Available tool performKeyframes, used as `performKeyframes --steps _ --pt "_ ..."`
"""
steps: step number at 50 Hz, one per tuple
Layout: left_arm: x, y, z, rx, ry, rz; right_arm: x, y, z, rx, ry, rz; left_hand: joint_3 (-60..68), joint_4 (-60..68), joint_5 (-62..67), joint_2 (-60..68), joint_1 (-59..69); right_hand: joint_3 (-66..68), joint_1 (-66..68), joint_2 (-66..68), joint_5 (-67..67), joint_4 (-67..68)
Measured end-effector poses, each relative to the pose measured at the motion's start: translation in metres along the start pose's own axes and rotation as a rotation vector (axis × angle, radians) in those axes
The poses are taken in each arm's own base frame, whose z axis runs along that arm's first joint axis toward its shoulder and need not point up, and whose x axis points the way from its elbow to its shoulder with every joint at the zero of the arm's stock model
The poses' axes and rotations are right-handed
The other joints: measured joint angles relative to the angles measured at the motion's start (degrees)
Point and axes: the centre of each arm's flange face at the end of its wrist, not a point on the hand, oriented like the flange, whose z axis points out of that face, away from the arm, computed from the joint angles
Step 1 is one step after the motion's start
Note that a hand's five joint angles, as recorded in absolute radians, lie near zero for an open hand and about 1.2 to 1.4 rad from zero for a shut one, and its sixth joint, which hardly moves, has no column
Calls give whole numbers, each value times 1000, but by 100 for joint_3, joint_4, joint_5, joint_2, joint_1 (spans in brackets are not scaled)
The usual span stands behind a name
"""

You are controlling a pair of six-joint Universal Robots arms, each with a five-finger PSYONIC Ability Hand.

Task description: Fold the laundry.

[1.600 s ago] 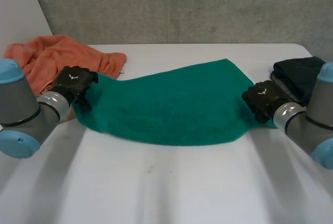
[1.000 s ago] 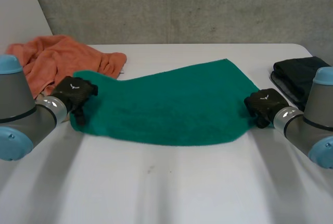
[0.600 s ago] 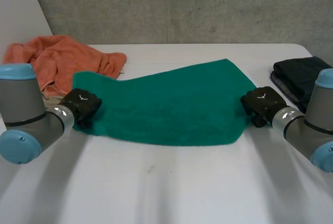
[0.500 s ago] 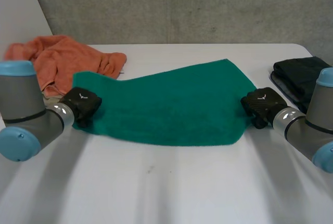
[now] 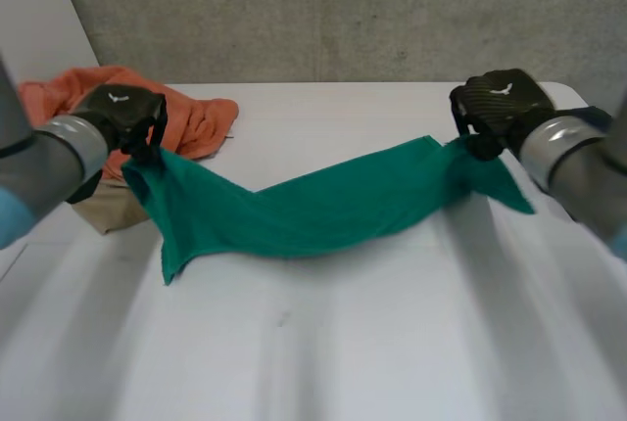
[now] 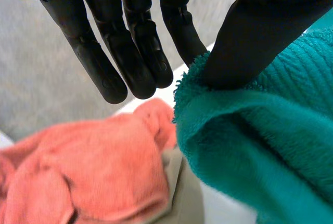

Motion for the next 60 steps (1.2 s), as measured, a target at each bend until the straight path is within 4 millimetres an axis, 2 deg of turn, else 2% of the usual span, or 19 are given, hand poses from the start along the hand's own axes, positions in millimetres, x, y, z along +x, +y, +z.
performKeyframes --steps 5,6,8,10,12,14,17,22,24,25,26,29,31,34,38,42,53,60 --pt "0 24 38 -61 -62 25 -15 21 27 -24 60 -3 13 0 0 3 0 0 0 0 0 1" --pt "1 32 50 -75 -81 35 -21 28 36 -32 83 -6 -295 -335 -187 -318 -245 0 0 0 0 1" --pt "3 37 60 -82 -92 42 -27 33 41 -36 100 -7 -761 -815 -587 -798 -731 0 0 0 0 1" --pt "6 42 70 -81 -100 52 -36 39 46 -33 117 -2 -2834 -2930 -2685 -2907 -3146 0 0 0 0 1" --pt "8 41 75 -71 -103 59 -42 40 48 -27 122 3 -4058 -4170 -3921 -4134 -4416 0 0 0 0 1" --pt "10 37 77 -58 -104 65 -51 41 48 -17 126 10 -5188 -5269 -5031 -5242 -5279 0 0 0 0 2" --pt "10 27 71 -38 -104 74 -60 40 46 -7 122 14 -5550 -5697 -5329 -5622 -5467 0 0 0 0 2" --pt "16 10 33 -35 -61 97 -67 42 40 -15 110 -8 -5108 -5134 -4875 -5116 -4907 0 0 0 0 2" --pt "22 10 20 -45 -30 112 -67 43 38 -21 107 -18 -4771 -4789 -4548 -4787 -4527 0 0 0 0 3" --pt "28 12 8 -56 1 129 -67 43 37 -25 105 -26 -4106 -4181 -3942 -4130 -3872 0 0 0 0 3" --pt "31 14 3 -61 15 136 -67 44 36 -26 105 -28 -4106 -4181 -3942 -4130 -3872 0 0 0 0 3" --pt "43 24 -16 -86 79 172 -65 45 34 -34 103 -41 -3118 -3151 -2922 -3144 -2843 0 0 0 0 3" --pt "53 38 -28 -115 130 203 -63 45 32 -37 100 -49 -2544 -2588 -2376 -2568 -2283 0 0 0 0 3" --pt "63 59 -36 -151 178 236 -61 45 31 -40 95 -57 -2654 -2716 -2496 -2686 -2508 0 0 0 0 3" --pt "66 78 -34 -177 190 258 -60 46 29 -46 91 -64 -3295 -3396 -3166 -3341 -3231 0 0 0 0 3" --pt "64 89 -24 -180 168 266 -59 49 28 -55 86 -69 -3402 -3506 -3294 -3447 -3296 0 0 0 0 3" --pt "61 101 0 -167 131 300 -57 56 27 -80 81 -75 -3388 -3490 -3268 -3429 -3276 0 0 0 0 3" --pt "63 106 8 -155 131 355 -56 58 27 -85 80 -80 -2785 -2824 -2622 -2813 -2614 0 0 0 0 3"
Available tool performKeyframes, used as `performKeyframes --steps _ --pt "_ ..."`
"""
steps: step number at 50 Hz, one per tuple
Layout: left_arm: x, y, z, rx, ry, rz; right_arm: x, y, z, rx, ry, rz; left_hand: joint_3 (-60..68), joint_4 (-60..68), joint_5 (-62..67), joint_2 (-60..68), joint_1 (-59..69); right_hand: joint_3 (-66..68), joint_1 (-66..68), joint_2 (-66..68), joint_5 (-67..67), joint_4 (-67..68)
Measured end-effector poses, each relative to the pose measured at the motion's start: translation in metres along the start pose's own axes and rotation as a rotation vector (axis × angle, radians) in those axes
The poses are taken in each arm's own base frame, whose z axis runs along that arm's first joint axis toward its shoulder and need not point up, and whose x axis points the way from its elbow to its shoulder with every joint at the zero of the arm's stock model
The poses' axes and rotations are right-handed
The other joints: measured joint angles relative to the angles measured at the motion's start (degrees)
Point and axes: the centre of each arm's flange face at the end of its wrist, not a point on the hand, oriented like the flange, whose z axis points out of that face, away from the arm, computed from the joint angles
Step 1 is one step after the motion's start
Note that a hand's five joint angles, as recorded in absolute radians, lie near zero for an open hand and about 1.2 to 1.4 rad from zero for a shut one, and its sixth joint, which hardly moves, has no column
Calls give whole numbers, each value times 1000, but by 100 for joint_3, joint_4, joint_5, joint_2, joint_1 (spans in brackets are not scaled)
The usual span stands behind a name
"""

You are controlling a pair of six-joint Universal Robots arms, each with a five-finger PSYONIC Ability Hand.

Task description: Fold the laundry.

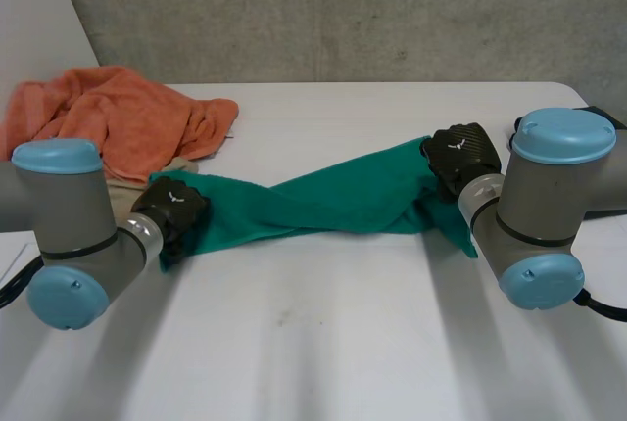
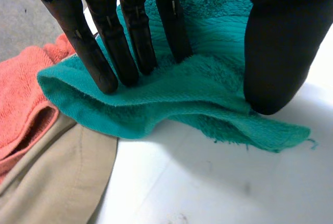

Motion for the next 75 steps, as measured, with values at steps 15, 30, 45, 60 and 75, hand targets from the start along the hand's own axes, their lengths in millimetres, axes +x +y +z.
performKeyframes --steps 15,30,45,60,75 --pt "-32 -41 -17 99 -92 -25 20 -19 -13 15 31 -38 2744 2795 2608 2796 2600 0 -4 0 0 0" --pt "-117 -146 -160 344 -192 -325 103 -122 -95 152 139 -217 2790 2795 2608 2814 2600 6 -4 0 0 1" --pt "-114 -109 -55 150 -106 -341 88 -89 -49 40 -45 -287 2794 2795 2608 2819 2600 6 -4 0 0 2" --pt "-219 -247 -72 1044 -432 -494 143 -202 10 757 499 -10 2797 2795 2608 2821 2599 7 -4 0 1 4" --pt "-190 -167 -32 707 -389 -610 102 -130 -6 464 182 -75 2800 2795 2608 2824 2600 7 -4 0 39 5"
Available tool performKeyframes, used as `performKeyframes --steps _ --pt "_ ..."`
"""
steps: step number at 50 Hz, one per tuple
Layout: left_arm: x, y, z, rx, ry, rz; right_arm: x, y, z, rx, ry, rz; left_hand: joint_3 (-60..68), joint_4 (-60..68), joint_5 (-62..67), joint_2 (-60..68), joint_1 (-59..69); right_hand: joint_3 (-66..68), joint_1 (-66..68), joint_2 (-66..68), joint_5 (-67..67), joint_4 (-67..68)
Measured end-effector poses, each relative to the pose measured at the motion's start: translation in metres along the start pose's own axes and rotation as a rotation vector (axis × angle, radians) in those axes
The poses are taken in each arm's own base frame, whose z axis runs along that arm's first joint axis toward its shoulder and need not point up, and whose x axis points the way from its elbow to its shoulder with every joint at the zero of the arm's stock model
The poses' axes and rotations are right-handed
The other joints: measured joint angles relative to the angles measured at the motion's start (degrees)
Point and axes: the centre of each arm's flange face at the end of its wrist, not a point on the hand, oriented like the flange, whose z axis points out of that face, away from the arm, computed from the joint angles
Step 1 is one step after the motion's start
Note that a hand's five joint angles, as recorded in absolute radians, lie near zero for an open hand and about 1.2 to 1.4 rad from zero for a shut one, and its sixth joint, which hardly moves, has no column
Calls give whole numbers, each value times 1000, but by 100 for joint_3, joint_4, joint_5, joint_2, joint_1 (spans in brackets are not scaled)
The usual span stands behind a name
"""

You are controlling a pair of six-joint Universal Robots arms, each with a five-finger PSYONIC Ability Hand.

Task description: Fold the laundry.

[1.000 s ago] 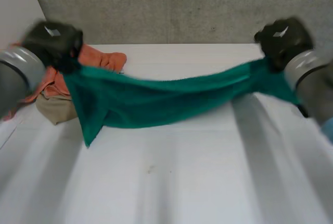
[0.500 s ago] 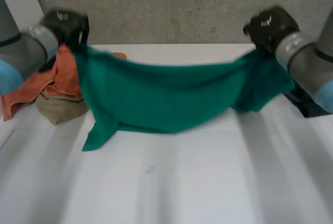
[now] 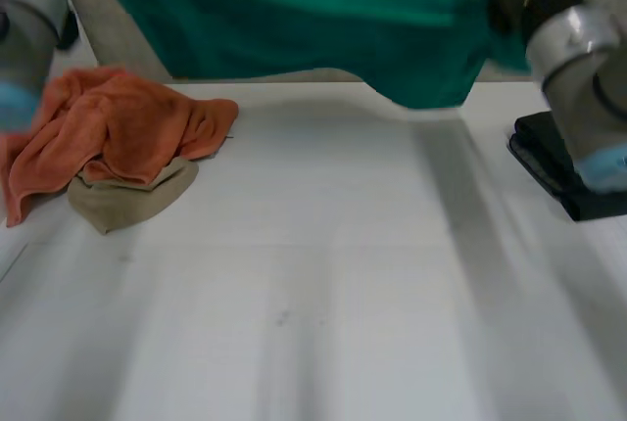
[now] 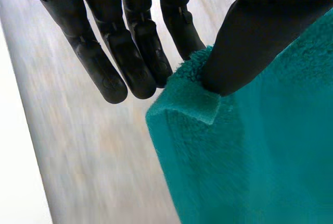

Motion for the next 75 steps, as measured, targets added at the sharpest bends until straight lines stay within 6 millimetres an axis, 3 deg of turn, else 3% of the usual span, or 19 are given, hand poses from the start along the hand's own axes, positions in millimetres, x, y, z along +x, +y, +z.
performKeyframes --steps 6,11,14,21,25,33,44,48,61,75 --pt "-2 93 -49 -332 69 11 -40 74 -53 -279 -224 9 0 0 0 2 0 0 0 0 -1 0" --pt "2 132 -77 -473 117 23 -63 110 -79 -394 -315 23 0 0 0 2 0 0 0 0 0 0" --pt "3 144 -87 -518 131 43 -73 129 -87 -447 -338 47 0 0 0 2 0 0 0 0 0 1" --pt "-4 145 -89 -528 118 82 -75 152 -88 -521 -304 147 0 0 0 2 0 -447 -277 -399 -407 -472" --pt "-8 140 -88 -517 106 93 -68 160 -84 -556 -238 259 0 0 0 2 0 -2629 -2364 -2631 -2628 -2683" --pt "-10 134 -87 -501 99 98 -55 161 -86 -627 -155 456 0 0 0 2 0 -4492 -4246 -4482 -4641 -4607" --pt "-21 119 -79 -461 52 113 -38 146 -96 -710 -108 619 0 0 0 2 0 -4772 -4411 -4572 -4898 -4795" --pt "-35 105 -74 -428 7 119 -38 134 -111 -784 -130 633 0 0 0 2 0 -4430 -4122 -4464 -4324 -4503" --pt "-39 97 -72 -408 10 109 -85 126 -142 -770 -228 472 0 0 0 2 0 -4359 -4022 -4368 -4216 -4342" --pt "-39 97 -72 -407 17 106 -119 136 -131 -671 -170 373 0 0 0 2 0 -3507 -3246 -3456 -3451 -3575"
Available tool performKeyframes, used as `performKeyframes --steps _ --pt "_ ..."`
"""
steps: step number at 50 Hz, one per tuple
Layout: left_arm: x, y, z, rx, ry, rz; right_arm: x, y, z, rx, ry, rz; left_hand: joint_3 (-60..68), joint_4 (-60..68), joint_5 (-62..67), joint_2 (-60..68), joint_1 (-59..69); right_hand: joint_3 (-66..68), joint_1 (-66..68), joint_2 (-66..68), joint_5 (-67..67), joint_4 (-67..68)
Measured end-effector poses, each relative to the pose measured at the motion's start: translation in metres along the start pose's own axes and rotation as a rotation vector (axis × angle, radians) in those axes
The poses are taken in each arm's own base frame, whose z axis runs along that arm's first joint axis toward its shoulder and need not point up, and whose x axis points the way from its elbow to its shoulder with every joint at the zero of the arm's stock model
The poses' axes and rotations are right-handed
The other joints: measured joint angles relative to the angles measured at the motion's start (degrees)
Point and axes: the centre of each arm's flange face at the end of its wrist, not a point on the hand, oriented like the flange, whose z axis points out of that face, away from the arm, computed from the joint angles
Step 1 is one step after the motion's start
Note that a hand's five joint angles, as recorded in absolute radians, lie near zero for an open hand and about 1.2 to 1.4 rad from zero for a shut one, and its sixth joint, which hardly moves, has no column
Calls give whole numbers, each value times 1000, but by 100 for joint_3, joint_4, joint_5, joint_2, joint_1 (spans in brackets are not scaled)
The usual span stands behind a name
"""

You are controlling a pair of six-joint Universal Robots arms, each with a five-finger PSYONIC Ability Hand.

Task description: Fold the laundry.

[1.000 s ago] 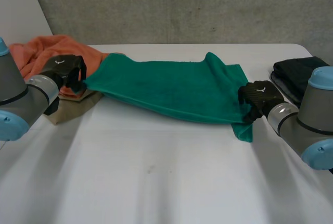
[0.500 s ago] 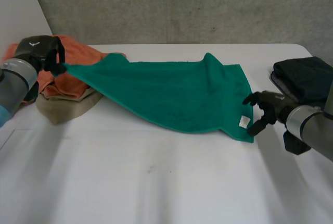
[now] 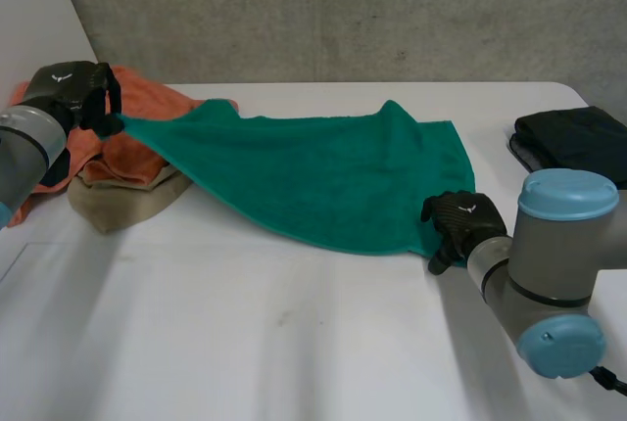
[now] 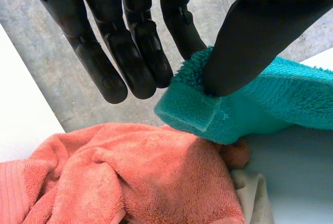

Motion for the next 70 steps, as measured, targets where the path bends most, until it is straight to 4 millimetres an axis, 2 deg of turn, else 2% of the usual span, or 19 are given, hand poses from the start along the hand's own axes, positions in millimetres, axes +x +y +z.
performKeyframes --steps 22,29,33,35,37,45,52,54,56,58,59,60,70 --pt "1 2 1 -4 9 5 6 2 33 14 32 -78 0 0 0 0 0 565 569 500 481 562" --pt "2 2 0 -6 10 5 9 -1 41 27 57 -88 0 0 0 0 0 1168 1213 1188 497 1187" --pt "2 3 -1 -15 11 5 14 -8 43 52 82 -101 0 0 0 0 0 2234 2315 2317 2126 2251" --pt "3 4 -2 -25 13 5 16 -12 44 63 90 -110 0 0 0 0 0 3083 3105 3131 2976 3057" --pt "3 6 -5 -44 16 10 19 -17 43 75 100 -128 0 0 0 0 0 3440 3330 3448 3383 3506" --pt "5 14 -18 -122 35 77 40 -33 37 76 108 -214 0 0 0 0 0 3471 3331 3448 3383 3546" --pt "8 28 -40 -221 88 189 67 -44 15 -25 41 -347 0 0 0 0 0 3477 3328 3448 3382 3551" --pt "8 30 -45 -241 101 212 73 -45 9 -53 23 -373 0 0 0 0 0 3132 3042 3126 3078 3193" --pt "8 32 -50 -260 116 240 79 -46 1 -89 -4 -391 0 0 0 0 0 1615 1615 1574 1580 1667" --pt "8 32 -50 -260 116 240 79 -46 1 -89 -4 -391 0 0 0 0 0 1615 1615 1574 1580 1667" --pt "7 33 -53 -268 128 264 82 -45 -7 -117 -36 -367 0 0 0 0 0 456 438 432 353 473" --pt "7 32 -54 -267 130 269 82 -45 -8 -121 -44 -348 0 0 0 0 0 171 190 149 54 200" --pt "5 22 -34 -229 100 235 67 -26 -7 -107 -104 -100 0 0 0 0 0 -176 -116 -160 -361 -139"
